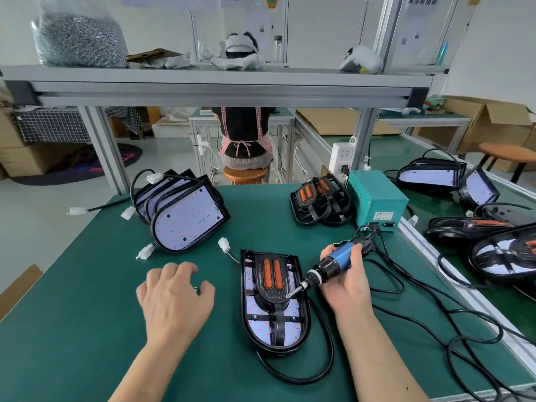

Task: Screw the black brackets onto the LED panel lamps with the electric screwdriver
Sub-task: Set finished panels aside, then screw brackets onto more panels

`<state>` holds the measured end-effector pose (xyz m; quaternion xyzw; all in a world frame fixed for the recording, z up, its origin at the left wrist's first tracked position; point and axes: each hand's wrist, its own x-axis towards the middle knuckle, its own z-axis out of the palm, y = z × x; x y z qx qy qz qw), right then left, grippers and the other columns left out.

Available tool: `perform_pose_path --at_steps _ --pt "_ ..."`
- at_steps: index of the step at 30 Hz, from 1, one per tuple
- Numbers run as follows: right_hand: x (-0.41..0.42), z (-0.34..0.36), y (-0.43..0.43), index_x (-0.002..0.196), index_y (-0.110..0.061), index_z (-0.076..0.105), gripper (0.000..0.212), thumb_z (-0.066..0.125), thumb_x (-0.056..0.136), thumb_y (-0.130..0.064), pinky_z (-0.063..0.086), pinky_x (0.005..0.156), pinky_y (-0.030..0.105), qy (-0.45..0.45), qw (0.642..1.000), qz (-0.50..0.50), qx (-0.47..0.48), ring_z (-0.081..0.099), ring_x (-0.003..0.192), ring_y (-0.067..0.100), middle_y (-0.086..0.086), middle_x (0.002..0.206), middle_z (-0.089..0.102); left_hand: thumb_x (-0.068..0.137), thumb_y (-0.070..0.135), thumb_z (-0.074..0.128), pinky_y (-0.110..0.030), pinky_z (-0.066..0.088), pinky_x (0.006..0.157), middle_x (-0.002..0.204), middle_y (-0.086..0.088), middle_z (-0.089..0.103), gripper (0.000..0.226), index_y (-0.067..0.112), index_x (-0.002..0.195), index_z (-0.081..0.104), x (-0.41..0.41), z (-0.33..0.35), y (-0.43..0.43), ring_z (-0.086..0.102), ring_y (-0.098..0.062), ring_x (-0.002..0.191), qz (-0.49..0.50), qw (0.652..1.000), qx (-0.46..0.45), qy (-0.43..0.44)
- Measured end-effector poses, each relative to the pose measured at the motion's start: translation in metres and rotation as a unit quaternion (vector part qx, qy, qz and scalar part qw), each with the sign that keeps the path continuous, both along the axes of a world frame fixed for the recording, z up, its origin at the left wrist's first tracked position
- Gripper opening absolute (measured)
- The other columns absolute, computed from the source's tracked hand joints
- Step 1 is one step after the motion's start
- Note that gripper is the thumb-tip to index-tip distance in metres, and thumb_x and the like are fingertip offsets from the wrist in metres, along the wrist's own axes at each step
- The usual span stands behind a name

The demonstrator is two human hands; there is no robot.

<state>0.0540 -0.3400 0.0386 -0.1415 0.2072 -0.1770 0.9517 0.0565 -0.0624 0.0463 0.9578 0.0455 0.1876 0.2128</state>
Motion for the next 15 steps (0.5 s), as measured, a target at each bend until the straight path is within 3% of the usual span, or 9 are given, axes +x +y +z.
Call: perform_pose_path --at_steps 4,10,15 --pt "0.001 0.000 0.000 0.101 -0.017 0.058 0.028 0.060 0.098 -0.046 0.052 0.078 0.028 0.002 1.000 -0.006 0.003 0.064 0.074 0.015 0.003 0.081 0.064 0.082 0.033 0.064 -0.039 0.029 0.102 0.106 0.005 0.063 0.032 0.023 0.111 0.069 -0.007 -0.010 0.005 0.046 -0.024 0.112 -0.006 0.999 0.034 0.040" --pt "-0.001 -0.002 -0.002 0.101 -0.015 0.060 0.028 0.063 0.097 -0.043 0.060 0.060 0.027 -0.007 1.000 -0.007 0.002 0.066 0.067 0.016 0.003 0.078 0.067 0.082 0.023 0.066 -0.038 0.032 0.094 0.101 0.002 0.058 0.024 0.018 0.105 0.068 -0.005 -0.017 0.006 0.051 -0.025 0.101 -0.028 0.998 0.018 0.051" --pt "0.002 -0.006 -0.003 0.100 -0.016 0.060 0.029 0.061 0.097 -0.044 0.059 0.070 0.026 -0.003 1.000 -0.012 -0.009 0.065 0.072 0.015 0.003 0.085 0.064 0.086 0.014 0.066 -0.037 0.030 0.085 0.091 0.000 0.057 0.010 0.014 0.096 0.069 -0.003 -0.021 0.008 0.049 -0.027 0.090 -0.031 0.999 0.005 0.022"
